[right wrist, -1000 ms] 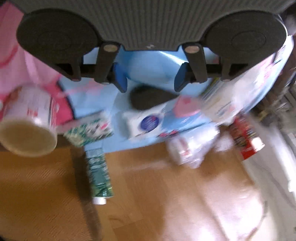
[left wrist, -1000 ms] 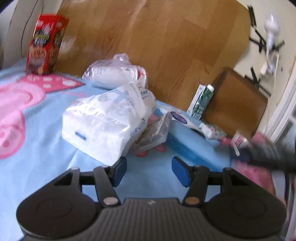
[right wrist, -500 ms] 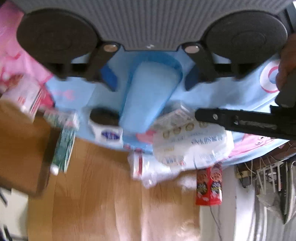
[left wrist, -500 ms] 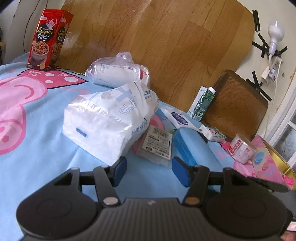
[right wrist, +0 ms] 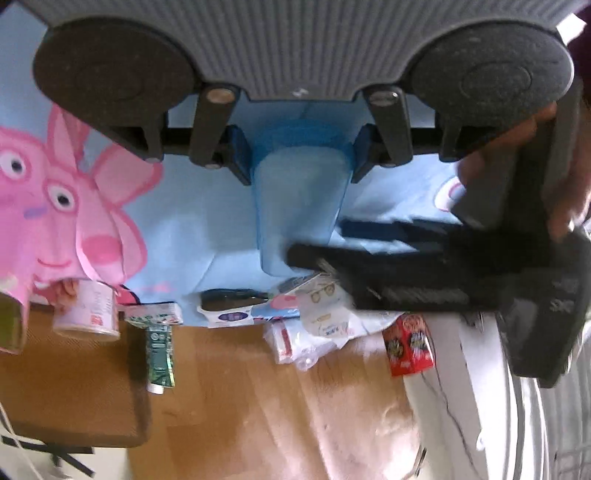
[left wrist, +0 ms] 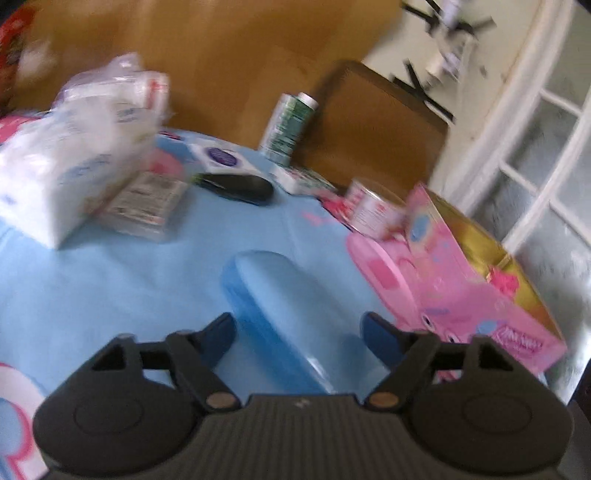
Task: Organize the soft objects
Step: 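Grasp the blue glasses case by its end with the left gripper, then lower the blue case into the tin and release it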
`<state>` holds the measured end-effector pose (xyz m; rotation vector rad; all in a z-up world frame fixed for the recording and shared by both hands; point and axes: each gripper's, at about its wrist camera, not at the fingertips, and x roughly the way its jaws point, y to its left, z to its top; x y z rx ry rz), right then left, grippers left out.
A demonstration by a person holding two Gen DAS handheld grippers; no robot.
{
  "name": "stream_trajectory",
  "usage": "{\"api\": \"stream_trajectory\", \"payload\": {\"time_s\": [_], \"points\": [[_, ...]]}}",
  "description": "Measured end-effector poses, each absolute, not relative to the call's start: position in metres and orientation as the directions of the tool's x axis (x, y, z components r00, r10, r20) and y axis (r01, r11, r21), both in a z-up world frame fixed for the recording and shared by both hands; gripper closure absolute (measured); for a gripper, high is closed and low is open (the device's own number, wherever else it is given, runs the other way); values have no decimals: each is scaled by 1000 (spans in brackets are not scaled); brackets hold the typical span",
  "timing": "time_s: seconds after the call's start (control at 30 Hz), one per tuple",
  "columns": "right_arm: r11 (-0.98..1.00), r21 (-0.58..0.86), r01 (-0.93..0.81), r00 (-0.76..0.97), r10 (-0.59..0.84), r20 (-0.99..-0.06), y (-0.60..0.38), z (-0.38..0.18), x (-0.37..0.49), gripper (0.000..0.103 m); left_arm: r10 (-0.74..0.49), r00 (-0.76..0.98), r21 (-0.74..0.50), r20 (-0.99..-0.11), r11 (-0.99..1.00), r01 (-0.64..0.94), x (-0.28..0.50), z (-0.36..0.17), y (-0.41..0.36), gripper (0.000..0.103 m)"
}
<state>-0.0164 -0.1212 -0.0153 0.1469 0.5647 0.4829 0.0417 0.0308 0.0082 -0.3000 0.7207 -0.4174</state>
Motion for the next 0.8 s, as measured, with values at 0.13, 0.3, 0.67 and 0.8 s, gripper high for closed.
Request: {"api": "stream_trajectory", "payload": {"time_s": [0.13,0.3,0.67,0.8], "points": [[881,288,-374,757,470,-454,-135,-15,-20,46,-470,676,-392,-568,876,281,44,23,10,31],[900,271,-341,838,421,-347,-161,6,-31,46,-526,701,-340,-482,849,404,43,62,-38,32],[977,211,-22,974,68,-216,-268,40,-45,46,-697,551,-266,-458,699,664,69,93,-213,35],[975,197,101,970,-53,-236,-305,33,-46,46,-703,525,-206,-479,672,712,68,84,-268,32]]}}
